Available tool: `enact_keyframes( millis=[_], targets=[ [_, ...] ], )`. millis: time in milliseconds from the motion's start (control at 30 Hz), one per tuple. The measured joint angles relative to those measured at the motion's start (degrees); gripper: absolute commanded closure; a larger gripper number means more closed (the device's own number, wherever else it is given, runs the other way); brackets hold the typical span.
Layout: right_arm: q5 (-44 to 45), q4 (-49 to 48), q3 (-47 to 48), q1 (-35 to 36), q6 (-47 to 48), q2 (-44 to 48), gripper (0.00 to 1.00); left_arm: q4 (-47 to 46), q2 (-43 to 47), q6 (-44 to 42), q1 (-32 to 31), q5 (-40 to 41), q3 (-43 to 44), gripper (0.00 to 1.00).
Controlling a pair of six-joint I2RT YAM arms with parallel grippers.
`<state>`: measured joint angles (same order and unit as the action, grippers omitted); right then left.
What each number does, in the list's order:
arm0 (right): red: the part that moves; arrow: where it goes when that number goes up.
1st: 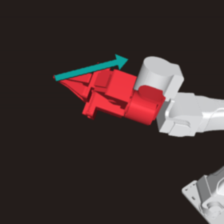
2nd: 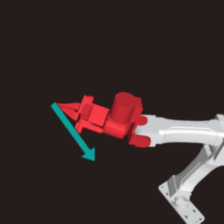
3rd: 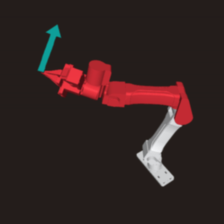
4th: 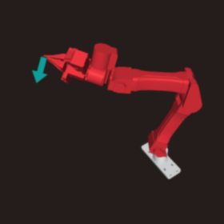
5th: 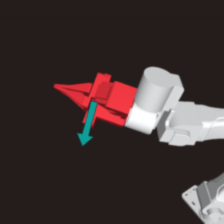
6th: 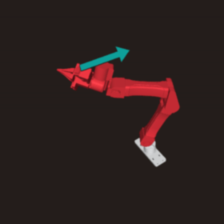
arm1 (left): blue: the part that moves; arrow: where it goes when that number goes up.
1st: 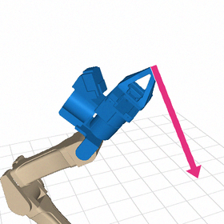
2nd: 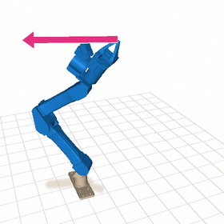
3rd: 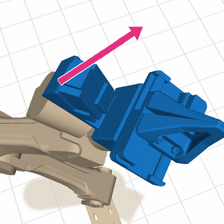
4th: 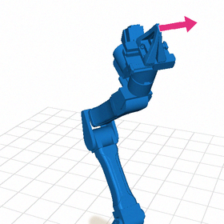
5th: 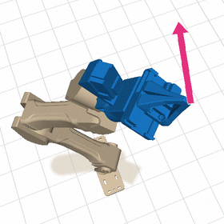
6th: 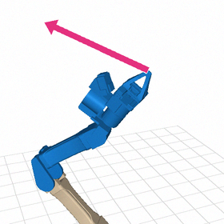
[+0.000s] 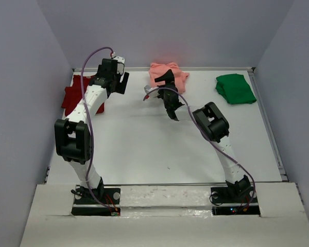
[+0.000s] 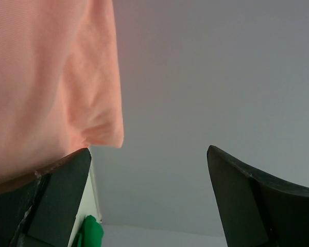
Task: Fold and stack the t-shirts
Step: Smooth out wrinkles on the folded tshirt
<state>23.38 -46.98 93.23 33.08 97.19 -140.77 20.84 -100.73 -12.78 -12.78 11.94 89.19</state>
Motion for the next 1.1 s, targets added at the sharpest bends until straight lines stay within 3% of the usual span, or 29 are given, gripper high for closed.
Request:
enact_keyframes(
  millis=[700, 1100],
  targets=[
    [-0.46, 16.48, -4.13, 0.00, -15.45, 4.90, 0.00, -0.04, 0.04, -0.31, 0.00, -3.13, -1.99, 0.01],
    [-0.07, 20.02, -4.61, 0.00, -18.16, 5.97, 0.00, -0.02, 0.11, -0.44, 0.00, -4.00, -2.10, 0.01]
  ],
)
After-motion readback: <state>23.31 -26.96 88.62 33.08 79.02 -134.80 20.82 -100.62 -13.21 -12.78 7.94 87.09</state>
